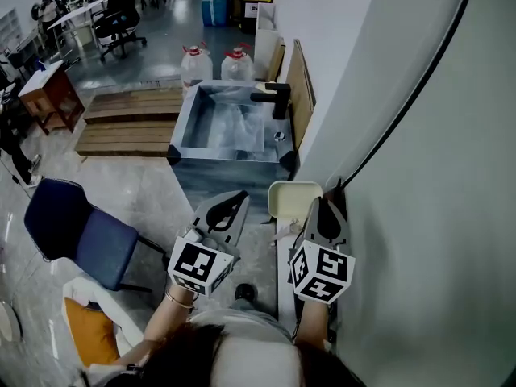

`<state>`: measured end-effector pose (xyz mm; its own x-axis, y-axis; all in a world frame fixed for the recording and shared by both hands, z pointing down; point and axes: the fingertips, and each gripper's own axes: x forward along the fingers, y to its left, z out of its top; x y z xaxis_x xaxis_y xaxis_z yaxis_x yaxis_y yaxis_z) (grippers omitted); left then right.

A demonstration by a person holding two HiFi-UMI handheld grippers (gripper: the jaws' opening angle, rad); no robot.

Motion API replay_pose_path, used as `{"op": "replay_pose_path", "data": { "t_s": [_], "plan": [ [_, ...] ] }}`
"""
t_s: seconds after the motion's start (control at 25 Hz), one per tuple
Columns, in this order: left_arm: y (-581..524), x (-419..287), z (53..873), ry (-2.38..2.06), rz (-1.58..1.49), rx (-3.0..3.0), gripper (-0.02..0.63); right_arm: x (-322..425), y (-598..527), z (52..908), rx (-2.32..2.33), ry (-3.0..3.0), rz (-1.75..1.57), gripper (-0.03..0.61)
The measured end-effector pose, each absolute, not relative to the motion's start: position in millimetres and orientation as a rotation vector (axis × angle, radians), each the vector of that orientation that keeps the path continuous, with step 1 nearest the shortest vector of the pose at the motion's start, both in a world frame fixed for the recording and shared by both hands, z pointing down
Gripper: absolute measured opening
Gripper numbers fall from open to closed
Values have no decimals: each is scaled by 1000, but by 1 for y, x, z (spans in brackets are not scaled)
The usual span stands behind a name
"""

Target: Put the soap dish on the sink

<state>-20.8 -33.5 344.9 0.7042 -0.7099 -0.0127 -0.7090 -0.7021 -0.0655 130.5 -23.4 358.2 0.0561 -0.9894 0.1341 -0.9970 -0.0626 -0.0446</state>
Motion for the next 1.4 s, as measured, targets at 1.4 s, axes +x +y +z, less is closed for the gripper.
{"op": "replay_pose_path", "data": {
  "t_s": [1.4],
  "plan": [
    [-136,11,354,1266,-63,-2795,9,147,-149,381,2090,-2173,169,34]
  ]
}}
